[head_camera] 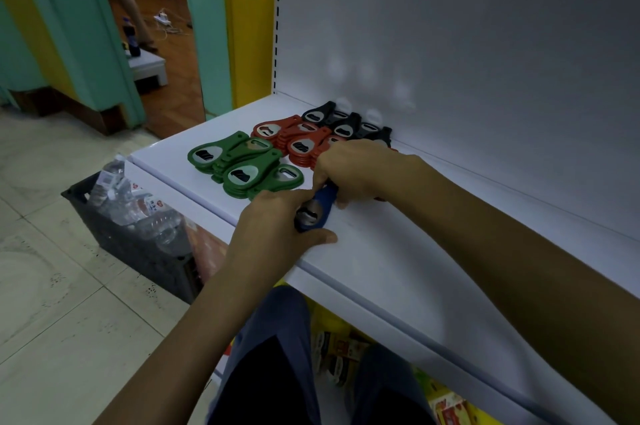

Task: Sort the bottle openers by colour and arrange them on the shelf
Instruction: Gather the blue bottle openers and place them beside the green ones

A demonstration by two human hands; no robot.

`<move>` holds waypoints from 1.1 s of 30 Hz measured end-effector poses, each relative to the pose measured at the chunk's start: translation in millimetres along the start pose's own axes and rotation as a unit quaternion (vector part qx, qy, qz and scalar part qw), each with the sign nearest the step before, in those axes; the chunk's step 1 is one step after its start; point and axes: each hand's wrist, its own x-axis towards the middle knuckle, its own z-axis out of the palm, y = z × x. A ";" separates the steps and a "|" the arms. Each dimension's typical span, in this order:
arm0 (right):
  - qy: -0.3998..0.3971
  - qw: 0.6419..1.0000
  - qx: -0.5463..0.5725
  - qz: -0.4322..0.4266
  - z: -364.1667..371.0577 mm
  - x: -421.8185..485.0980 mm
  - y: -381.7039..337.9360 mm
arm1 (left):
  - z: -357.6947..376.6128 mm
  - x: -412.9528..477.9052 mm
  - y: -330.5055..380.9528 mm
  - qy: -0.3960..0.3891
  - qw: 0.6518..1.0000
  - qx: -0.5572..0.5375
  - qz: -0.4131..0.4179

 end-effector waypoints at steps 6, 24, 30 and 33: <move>0.044 0.999 -0.016 -0.004 5.6 2.3 -3.7 | 7.2 -0.1 -2.1 0.044 0.999 0.030 -0.008; 0.123 0.976 0.030 0.178 30.1 -104.4 17.1 | 1.9 10.5 57.8 0.025 0.974 0.121 0.190; 0.089 0.917 0.074 0.381 78.2 -227.9 20.4 | 62.9 13.2 135.1 -0.092 0.944 0.094 0.303; 0.078 0.871 0.095 0.477 98.4 -288.3 5.7 | 91.3 8.5 178.7 -0.137 0.913 0.079 0.375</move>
